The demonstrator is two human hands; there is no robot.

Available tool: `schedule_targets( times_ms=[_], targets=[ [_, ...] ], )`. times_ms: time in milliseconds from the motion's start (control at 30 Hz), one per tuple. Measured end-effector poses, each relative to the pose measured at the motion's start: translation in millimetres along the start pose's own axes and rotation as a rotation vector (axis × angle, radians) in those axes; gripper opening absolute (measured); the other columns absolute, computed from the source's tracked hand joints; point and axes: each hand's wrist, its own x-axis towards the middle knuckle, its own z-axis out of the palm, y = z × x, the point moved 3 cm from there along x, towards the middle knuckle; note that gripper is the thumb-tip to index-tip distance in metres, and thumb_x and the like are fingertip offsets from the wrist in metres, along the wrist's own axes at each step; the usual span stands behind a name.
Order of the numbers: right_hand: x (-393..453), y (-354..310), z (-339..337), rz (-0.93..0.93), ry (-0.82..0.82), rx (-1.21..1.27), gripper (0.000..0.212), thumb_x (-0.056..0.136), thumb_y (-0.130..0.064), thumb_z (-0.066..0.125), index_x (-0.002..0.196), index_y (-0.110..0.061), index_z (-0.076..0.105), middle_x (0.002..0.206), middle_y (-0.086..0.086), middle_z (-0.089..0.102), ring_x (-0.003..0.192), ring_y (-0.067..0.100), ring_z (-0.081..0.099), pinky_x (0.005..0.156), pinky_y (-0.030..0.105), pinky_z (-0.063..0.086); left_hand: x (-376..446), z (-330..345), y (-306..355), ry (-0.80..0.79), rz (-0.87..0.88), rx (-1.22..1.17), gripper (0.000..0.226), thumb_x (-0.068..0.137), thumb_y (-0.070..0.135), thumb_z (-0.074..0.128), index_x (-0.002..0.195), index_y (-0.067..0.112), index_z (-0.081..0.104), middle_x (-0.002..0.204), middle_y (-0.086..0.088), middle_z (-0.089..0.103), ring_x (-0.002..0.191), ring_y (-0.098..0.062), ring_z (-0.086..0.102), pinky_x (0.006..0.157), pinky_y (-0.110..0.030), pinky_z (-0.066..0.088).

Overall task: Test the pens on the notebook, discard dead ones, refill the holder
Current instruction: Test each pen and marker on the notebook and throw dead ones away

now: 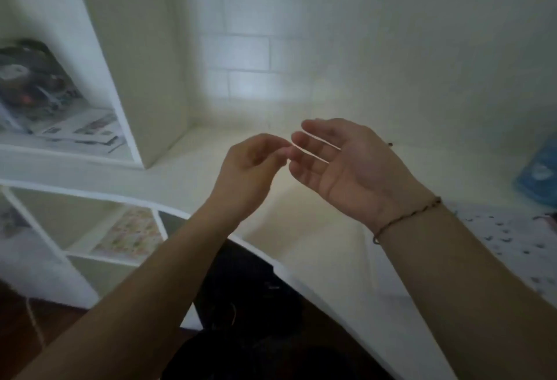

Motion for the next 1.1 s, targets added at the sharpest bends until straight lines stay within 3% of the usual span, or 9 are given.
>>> schedule_targets(
  times_ms=[167, 300, 367, 467, 633, 833, 933, 1000, 1100],
  targets=[
    [20, -46, -81, -0.076, 0.243, -0.006, 0.015, 0.087, -0.013, 0.057, 0.100, -0.006, 0.058, 0.082, 0.008, 0.061, 0.066, 0.022, 0.061, 0.064, 0.029, 0.055, 74, 98, -16, -0.236, 0.057, 0.317, 0.013, 0.090, 0.024, 0.059, 0.098, 0.023, 0.069, 0.098, 0.010, 0.070, 0.090, -0.007, 0.064, 0.077, -0.020, 0.044],
    [24, -71, -146, -0.112, 0.430, 0.052, 0.007, 0.086, -0.014, 0.057, 0.093, -0.010, 0.058, 0.075, 0.004, 0.059, 0.061, 0.019, 0.055, 0.060, 0.029, 0.050, 133, 164, -54, -0.368, 0.104, 0.641, 0.033, 0.092, 0.025, 0.058, 0.123, 0.014, 0.058, 0.125, -0.004, 0.060, 0.114, -0.021, 0.055, 0.090, -0.022, 0.038],
    [20, -79, -173, -0.116, 0.466, 0.059, 0.005, 0.086, -0.014, 0.057, 0.090, -0.011, 0.058, 0.073, 0.003, 0.058, 0.061, 0.019, 0.054, 0.059, 0.030, 0.049, 157, 182, -80, -0.421, 0.058, 0.803, 0.041, 0.090, 0.023, 0.057, 0.129, 0.013, 0.051, 0.131, -0.008, 0.053, 0.121, -0.029, 0.049, 0.100, -0.033, 0.040],
    [11, -87, -204, -0.132, 0.495, 0.055, 0.008, 0.086, -0.015, 0.058, 0.094, -0.012, 0.059, 0.071, 0.002, 0.059, 0.059, 0.018, 0.054, 0.059, 0.029, 0.050, 181, 189, -105, -0.353, 0.060, 0.919, 0.032, 0.089, 0.019, 0.055, 0.120, 0.012, 0.056, 0.121, -0.012, 0.056, 0.115, -0.035, 0.050, 0.096, -0.044, 0.045],
    [0, -89, -230, -0.136, 0.530, 0.047, 0.009, 0.087, -0.017, 0.058, 0.095, -0.013, 0.061, 0.072, 0.001, 0.059, 0.060, 0.017, 0.053, 0.059, 0.030, 0.049, 188, 189, -113, -0.288, 0.149, 0.964, 0.018, 0.090, 0.018, 0.055, 0.105, 0.016, 0.065, 0.109, -0.010, 0.061, 0.105, -0.034, 0.054, 0.088, -0.041, 0.045],
    [-6, -80, -217, -0.125, 0.474, -0.131, 0.010, 0.087, -0.019, 0.063, 0.094, -0.013, 0.061, 0.074, 0.003, 0.058, 0.057, 0.018, 0.053, 0.054, 0.029, 0.048, 157, 187, -70, -0.292, 0.062, 0.612, 0.016, 0.091, 0.011, 0.060, 0.101, 0.014, 0.072, 0.096, -0.003, 0.067, 0.090, -0.019, 0.058, 0.075, -0.023, 0.039],
    [-13, -72, -207, -0.144, 0.418, -0.286, 0.023, 0.082, -0.033, 0.070, 0.093, -0.014, 0.062, 0.079, 0.005, 0.060, 0.059, 0.020, 0.056, 0.054, 0.031, 0.047, 107, 200, -19, -0.460, 0.164, 0.356, 0.011, 0.087, 0.011, 0.068, 0.094, 0.018, 0.073, 0.083, 0.005, 0.068, 0.077, -0.008, 0.061, 0.070, -0.018, 0.044],
    [-23, -68, -202, -0.217, 0.391, -0.383, 0.029, 0.081, -0.039, 0.068, 0.093, -0.013, 0.063, 0.074, 0.007, 0.061, 0.058, 0.020, 0.056, 0.052, 0.031, 0.046, 69, 211, 11, -0.646, 0.213, 0.181, 0.011, 0.081, 0.007, 0.073, 0.090, 0.013, 0.072, 0.083, 0.001, 0.072, 0.078, -0.010, 0.067, 0.076, -0.022, 0.053],
    [-52, -66, -202, -0.319, 0.379, -0.600, 0.026, 0.088, -0.032, 0.059, 0.100, -0.010, 0.061, 0.058, 0.007, 0.058, 0.051, 0.023, 0.054, 0.050, 0.032, 0.045, 30, 221, 36, -0.743, 0.225, 0.128, 0.024, 0.073, 0.012, 0.081, 0.090, 0.015, 0.065, 0.084, 0.001, 0.073, 0.079, -0.017, 0.071, 0.080, -0.037, 0.057]
  ],
)
